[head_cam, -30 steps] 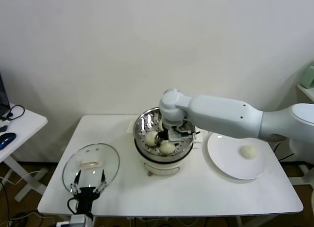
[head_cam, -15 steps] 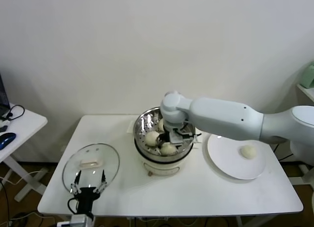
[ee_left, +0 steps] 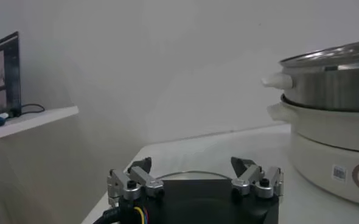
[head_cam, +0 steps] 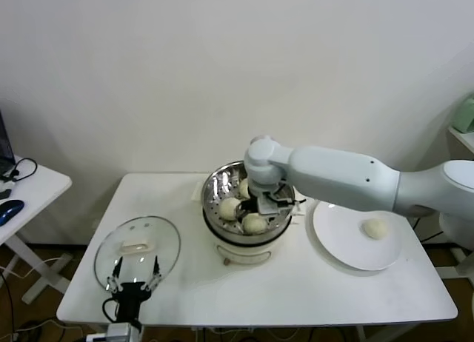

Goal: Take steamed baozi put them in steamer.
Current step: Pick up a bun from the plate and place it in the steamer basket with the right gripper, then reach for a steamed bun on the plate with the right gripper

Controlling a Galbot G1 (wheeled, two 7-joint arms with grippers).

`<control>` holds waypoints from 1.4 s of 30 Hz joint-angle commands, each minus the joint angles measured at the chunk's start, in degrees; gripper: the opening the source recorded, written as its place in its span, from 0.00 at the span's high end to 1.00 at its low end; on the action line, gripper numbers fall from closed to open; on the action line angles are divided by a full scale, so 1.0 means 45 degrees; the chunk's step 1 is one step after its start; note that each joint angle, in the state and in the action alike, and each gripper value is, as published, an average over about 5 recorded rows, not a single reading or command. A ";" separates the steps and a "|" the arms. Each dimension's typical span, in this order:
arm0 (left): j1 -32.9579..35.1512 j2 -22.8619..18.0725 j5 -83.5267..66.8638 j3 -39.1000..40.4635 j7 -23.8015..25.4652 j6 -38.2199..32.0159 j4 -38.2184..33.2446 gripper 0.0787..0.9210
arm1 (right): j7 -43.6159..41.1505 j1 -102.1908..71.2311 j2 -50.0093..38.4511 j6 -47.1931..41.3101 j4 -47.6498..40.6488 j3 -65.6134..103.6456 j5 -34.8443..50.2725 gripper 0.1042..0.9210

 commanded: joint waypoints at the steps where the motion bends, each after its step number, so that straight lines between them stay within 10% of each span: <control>1: 0.0006 0.0019 0.0023 0.0007 0.0001 0.0015 -0.0049 0.12 | -0.0175 0.0616 -0.0274 0.0078 0.0062 0.0286 0.0455 0.12; 22: -0.0037 0.0304 -0.0010 0.0190 0.0086 0.0122 -0.0245 0.12 | -0.0263 0.3780 -0.6438 -0.6922 -0.2085 -0.2621 0.9512 0.12; 42: 0.0293 0.0367 -0.0270 0.0266 0.0406 0.0199 -0.0764 0.12 | 0.0143 -0.5229 -0.7441 -0.5129 -0.6003 0.6112 0.1758 0.12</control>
